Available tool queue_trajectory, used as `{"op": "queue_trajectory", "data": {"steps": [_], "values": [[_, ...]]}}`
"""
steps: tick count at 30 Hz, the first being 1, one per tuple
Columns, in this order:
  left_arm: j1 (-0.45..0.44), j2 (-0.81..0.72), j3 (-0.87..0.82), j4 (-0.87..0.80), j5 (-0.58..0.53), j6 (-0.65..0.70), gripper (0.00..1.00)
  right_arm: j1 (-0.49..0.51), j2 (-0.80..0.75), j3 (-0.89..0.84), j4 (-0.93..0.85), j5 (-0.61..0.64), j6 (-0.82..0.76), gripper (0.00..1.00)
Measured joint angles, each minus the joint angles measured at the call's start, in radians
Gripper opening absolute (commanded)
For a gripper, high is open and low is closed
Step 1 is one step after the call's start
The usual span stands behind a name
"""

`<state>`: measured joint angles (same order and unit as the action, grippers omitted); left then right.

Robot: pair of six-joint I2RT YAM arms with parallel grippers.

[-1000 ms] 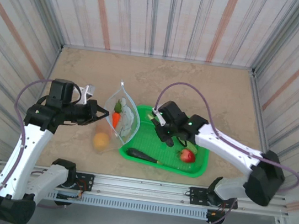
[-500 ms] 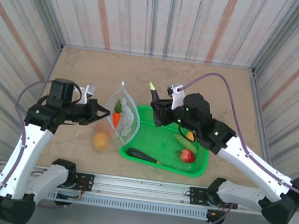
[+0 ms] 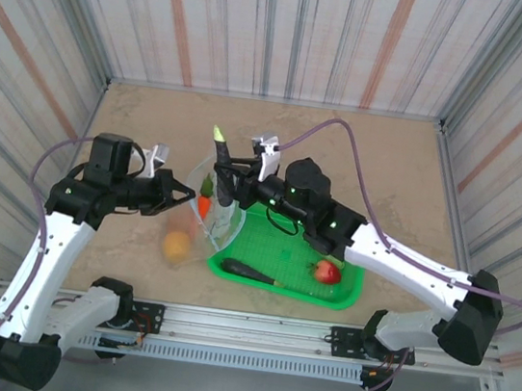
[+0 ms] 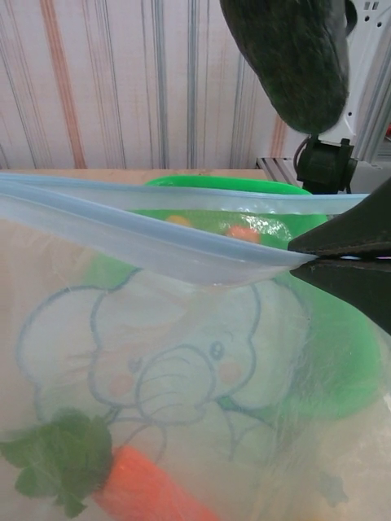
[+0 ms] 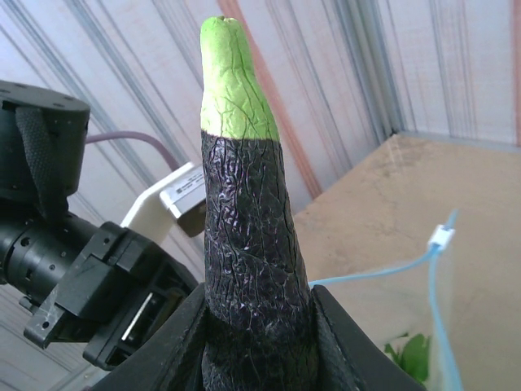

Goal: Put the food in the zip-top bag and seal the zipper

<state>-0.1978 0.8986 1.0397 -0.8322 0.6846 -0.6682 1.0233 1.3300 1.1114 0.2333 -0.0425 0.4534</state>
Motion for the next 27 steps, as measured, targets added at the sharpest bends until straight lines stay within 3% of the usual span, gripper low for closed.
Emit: {"op": "queue_trajectory", "data": {"steps": [9,17,23,27], "values": [[0.000,0.021,0.041,0.001,0.004,-0.013,0.00,0.079,0.113,-0.072,0.080,0.043,0.038,0.32],[0.000,0.021,0.041,0.001,0.003,-0.015,0.00,0.089,0.158,-0.080,-0.045,0.105,0.104,0.34],[-0.001,0.022,0.041,0.016,0.004,-0.018,0.00,0.085,0.281,0.031,-0.236,0.117,0.154,0.44],[-0.003,0.022,0.041,0.027,0.003,-0.019,0.00,0.055,0.324,0.087,-0.307,0.059,0.219,0.62]]}}
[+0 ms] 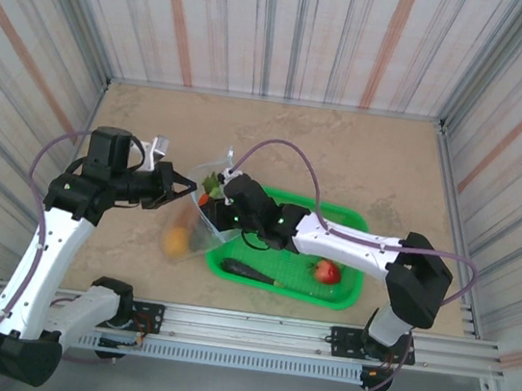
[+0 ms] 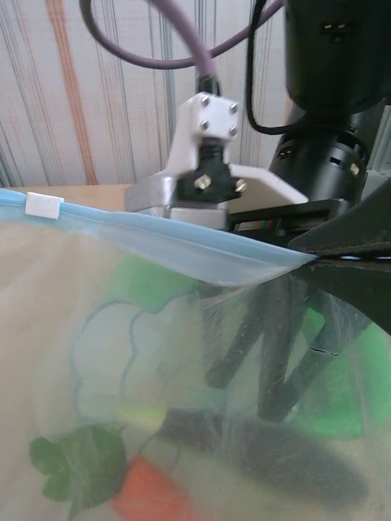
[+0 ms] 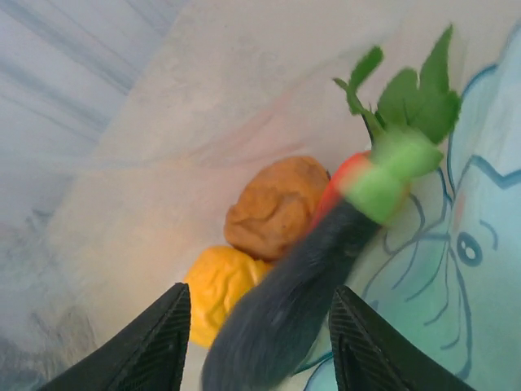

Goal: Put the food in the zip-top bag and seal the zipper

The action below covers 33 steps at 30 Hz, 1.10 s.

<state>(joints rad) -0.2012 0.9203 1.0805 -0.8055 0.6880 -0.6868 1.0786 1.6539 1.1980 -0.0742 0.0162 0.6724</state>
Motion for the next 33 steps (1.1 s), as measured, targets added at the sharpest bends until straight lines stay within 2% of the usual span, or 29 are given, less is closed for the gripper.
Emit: {"op": "queue_trajectory", "data": {"steps": [2,4,13,20,28,33], "values": [[-0.003,0.000,0.000,0.003,0.001,-0.002,0.00,-0.018,0.018,0.029,-0.020,-0.026,0.029,0.71],[-0.004,0.000,-0.001,0.004,0.000,-0.003,0.00,-0.031,0.024,0.048,-0.037,-0.038,0.046,0.73],[-0.004,-0.001,-0.010,0.005,-0.008,-0.002,0.00,-0.034,-0.019,0.058,-0.096,-0.090,0.004,0.72],[-0.004,-0.003,-0.029,0.019,-0.009,-0.002,0.00,-0.045,-0.193,0.058,-0.118,-0.104,-0.056,0.68],[-0.004,-0.011,-0.032,0.019,-0.024,0.005,0.00,-0.091,-0.379,0.057,-0.282,-0.033,-0.089,0.47],[-0.004,-0.016,-0.032,0.018,-0.031,0.010,0.00,-0.142,-0.520,0.010,-0.428,0.080,-0.100,0.23]]}}
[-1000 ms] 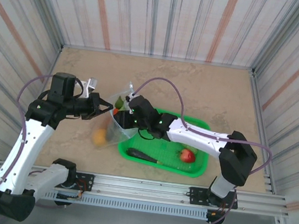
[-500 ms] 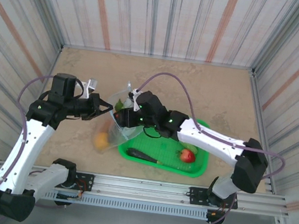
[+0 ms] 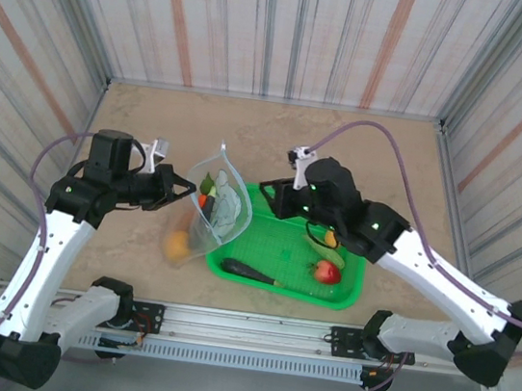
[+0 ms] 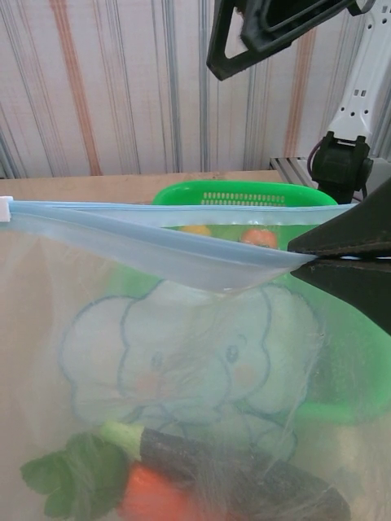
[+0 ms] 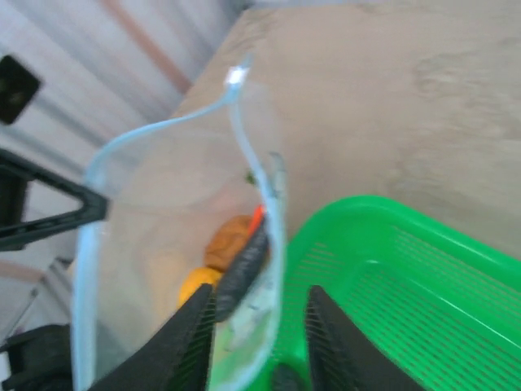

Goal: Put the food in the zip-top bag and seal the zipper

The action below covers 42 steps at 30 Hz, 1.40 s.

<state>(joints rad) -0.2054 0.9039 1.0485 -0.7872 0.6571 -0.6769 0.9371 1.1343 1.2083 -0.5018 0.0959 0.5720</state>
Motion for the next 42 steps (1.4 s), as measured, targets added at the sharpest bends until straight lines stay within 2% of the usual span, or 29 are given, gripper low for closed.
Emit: {"op": "queue_trajectory", "data": {"steps": [3,6,10,16,30,42], "values": [[0.000,0.000,0.000,0.000,0.000,0.003,0.00,-0.037,-0.056,-0.027,-0.125,0.052,0.024,0.24],[0.000,0.000,0.000,0.000,0.000,0.011,0.00,-0.082,-0.054,-0.035,-0.262,0.069,0.062,0.44],[0.000,-0.006,-0.007,0.000,0.000,0.026,0.00,-0.101,-0.026,-0.085,-0.425,0.097,0.103,0.54],[0.004,-0.018,-0.018,-0.002,0.001,0.046,0.00,-0.129,-0.009,-0.205,-0.545,0.106,0.175,0.61],[0.029,-0.041,-0.049,-0.018,0.012,0.079,0.00,-0.183,0.084,-0.409,-0.446,0.022,0.201,0.67],[0.030,-0.045,-0.059,-0.020,0.016,0.079,0.00,-0.187,0.219,-0.443,-0.333,-0.019,0.150,0.66]]}}
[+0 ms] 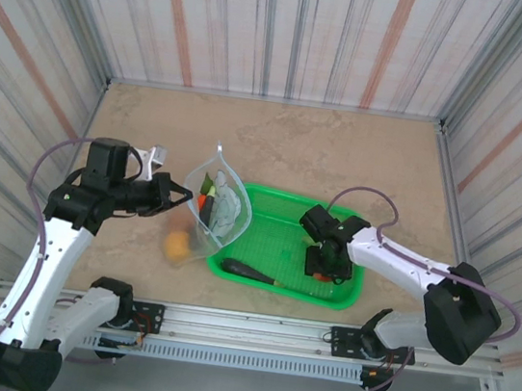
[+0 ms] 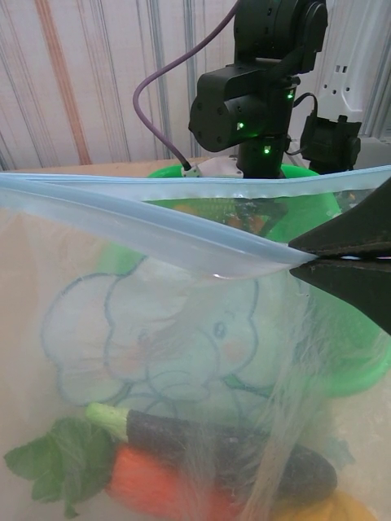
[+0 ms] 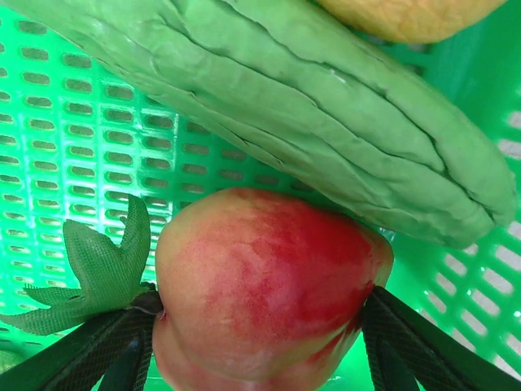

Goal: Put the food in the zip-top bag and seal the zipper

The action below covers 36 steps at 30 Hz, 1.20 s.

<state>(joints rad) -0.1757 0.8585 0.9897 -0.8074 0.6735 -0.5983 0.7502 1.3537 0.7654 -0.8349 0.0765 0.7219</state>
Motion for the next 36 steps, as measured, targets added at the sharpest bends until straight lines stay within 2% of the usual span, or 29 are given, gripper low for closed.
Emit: {"op": "queue_trajectory", "data": {"steps": [4,12,18,24,29,36], "values": [[0.000,0.000,-0.002,0.000,0.000,0.000,0.00,0.000,0.010,0.003,0.005,0.002,-0.006,0.61],[0.000,-0.001,-0.005,0.000,0.000,0.000,0.00,0.000,-0.001,0.011,0.005,0.001,-0.023,0.42],[0.000,-0.001,-0.020,0.001,0.001,-0.001,0.00,-0.005,-0.079,0.011,0.016,-0.011,-0.023,0.39],[0.000,-0.001,-0.021,0.002,0.008,-0.001,0.00,-0.005,-0.098,0.037,0.030,-0.053,-0.022,0.40],[0.000,-0.002,-0.025,0.002,0.015,-0.001,0.00,-0.006,-0.075,0.042,0.052,-0.082,-0.004,0.57],[0.000,-0.014,-0.037,0.005,0.016,-0.004,0.00,-0.006,0.066,0.095,0.113,-0.105,0.003,0.68]]}}
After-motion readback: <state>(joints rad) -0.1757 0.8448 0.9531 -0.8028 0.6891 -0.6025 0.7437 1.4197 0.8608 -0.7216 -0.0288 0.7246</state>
